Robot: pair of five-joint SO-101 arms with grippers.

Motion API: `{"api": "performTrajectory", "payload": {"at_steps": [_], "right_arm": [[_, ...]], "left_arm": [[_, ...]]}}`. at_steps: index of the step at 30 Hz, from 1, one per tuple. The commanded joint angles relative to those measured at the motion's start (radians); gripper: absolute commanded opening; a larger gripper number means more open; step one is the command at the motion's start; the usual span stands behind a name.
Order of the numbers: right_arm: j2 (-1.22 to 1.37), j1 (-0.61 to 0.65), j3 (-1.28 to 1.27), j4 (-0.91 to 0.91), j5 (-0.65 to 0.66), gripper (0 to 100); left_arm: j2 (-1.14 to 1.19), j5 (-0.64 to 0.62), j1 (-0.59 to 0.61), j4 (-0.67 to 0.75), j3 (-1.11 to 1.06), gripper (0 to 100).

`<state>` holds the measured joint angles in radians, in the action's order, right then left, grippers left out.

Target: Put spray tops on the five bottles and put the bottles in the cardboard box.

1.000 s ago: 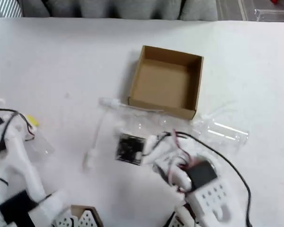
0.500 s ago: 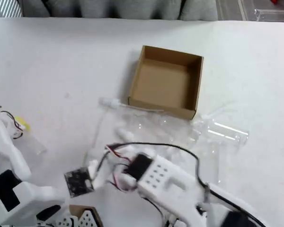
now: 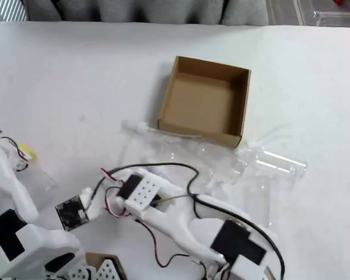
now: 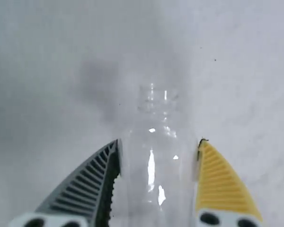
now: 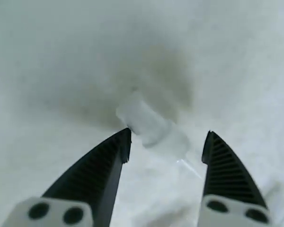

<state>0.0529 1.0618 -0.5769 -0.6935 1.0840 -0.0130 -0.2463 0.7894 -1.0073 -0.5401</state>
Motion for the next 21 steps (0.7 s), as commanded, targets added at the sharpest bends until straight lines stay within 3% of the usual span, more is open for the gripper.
{"api": "performTrajectory", "payload": {"at_steps": [1,4,8,10,12,16,21], "right_arm": [[0.038,0.007,0.048,0.064,0.054,21.6],[0.076,0.007,0.049,0.068,0.061,17.5],[0.085,-0.018,0.075,0.061,0.057,0.2],[0.068,-0.045,0.081,0.061,0.055,4.3],[0.022,-0.09,0.087,0.031,0.041,1.5],[-0.16,-0.193,0.141,-0.102,-0.107,1.5],[-0.449,-0.34,0.206,-0.245,-0.428,1.5]], "left_arm": [[-0.007,0.029,-0.031,-0.006,0.058,17],[-0.007,0.04,-0.035,-0.006,0.058,17],[-0.005,0.041,-0.035,-0.005,0.058,17],[-0.005,0.041,-0.035,-0.005,0.058,17],[-0.005,0.041,-0.035,-0.005,0.058,17],[-0.01,0.043,-0.054,-0.005,0.057,17],[-0.01,0.043,-0.076,-0.009,0.055,17]]}}
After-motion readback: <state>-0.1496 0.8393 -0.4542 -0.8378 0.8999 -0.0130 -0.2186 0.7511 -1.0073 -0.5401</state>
